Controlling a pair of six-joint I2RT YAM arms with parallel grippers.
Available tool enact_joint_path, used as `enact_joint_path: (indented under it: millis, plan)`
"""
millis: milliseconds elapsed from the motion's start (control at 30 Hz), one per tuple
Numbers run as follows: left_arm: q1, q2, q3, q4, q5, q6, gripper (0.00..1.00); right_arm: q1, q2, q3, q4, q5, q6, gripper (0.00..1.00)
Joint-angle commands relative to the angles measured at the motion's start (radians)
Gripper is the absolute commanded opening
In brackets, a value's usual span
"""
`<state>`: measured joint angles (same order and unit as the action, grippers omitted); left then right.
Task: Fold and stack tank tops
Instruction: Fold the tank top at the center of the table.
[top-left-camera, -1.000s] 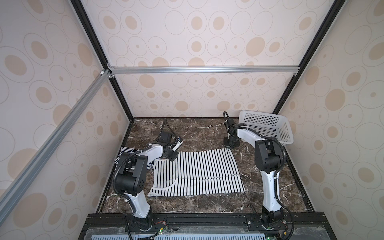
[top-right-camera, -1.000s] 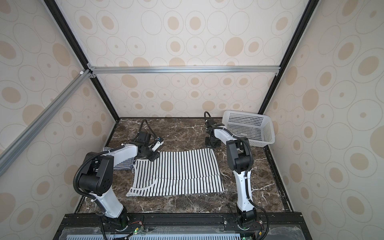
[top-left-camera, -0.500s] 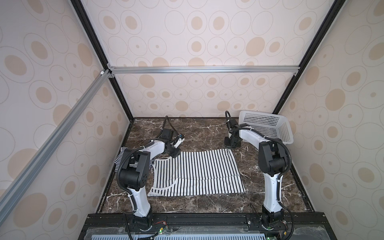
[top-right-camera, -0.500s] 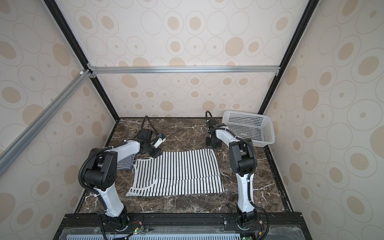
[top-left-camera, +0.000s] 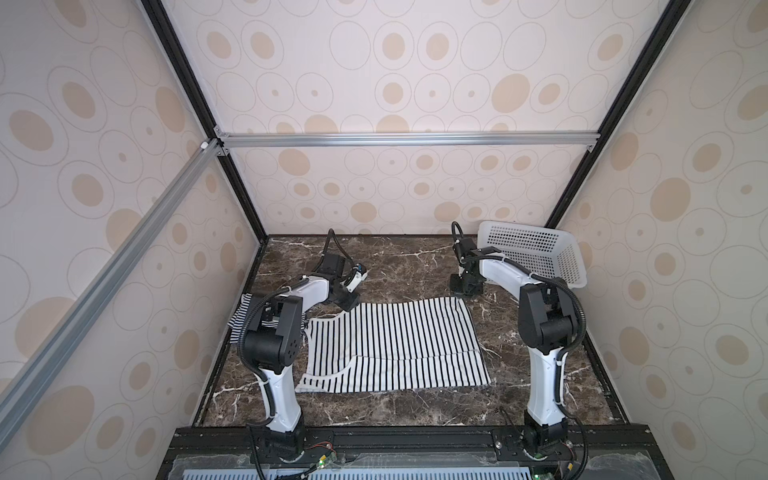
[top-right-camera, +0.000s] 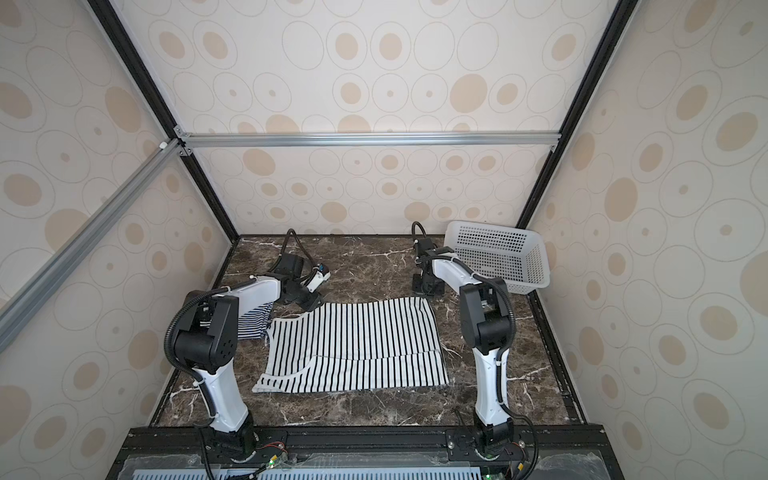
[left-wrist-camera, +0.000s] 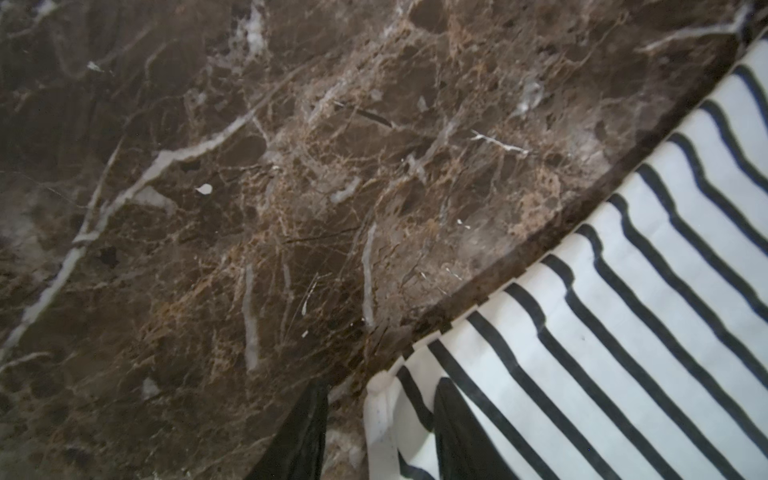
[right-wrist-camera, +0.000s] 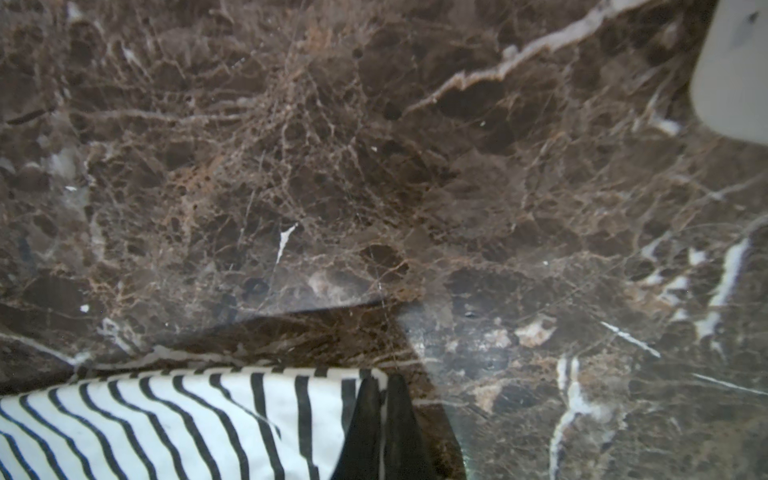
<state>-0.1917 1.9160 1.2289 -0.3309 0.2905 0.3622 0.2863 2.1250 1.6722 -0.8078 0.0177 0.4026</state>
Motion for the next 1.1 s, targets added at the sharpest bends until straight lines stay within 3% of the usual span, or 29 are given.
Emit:
enact_joint_path:
  millis: [0, 300, 533, 667, 1067]
  plan:
    - [0.005, 0.030, 0.039, -0.033, 0.003, 0.010, 0.41, -0.002, -0.029, -0.007, -0.031, 0.014, 0.005, 0.00]
    - [0.006, 0.052, 0.033, -0.041, -0.015, 0.026, 0.36, -0.031, -0.020, 0.004, -0.035, 0.011, 0.010, 0.00]
    - [0.006, 0.084, 0.073, -0.080, 0.044, 0.038, 0.08, -0.032, -0.035, -0.009, -0.038, 0.012, 0.010, 0.00]
    - [0.006, 0.077, 0.082, -0.091, 0.115, 0.050, 0.02, -0.032, -0.061, -0.049, -0.023, 0.004, 0.012, 0.00]
    - [0.006, 0.004, 0.055, -0.076, 0.155, 0.049, 0.00, -0.035, -0.256, -0.260, 0.085, 0.024, 0.039, 0.00]
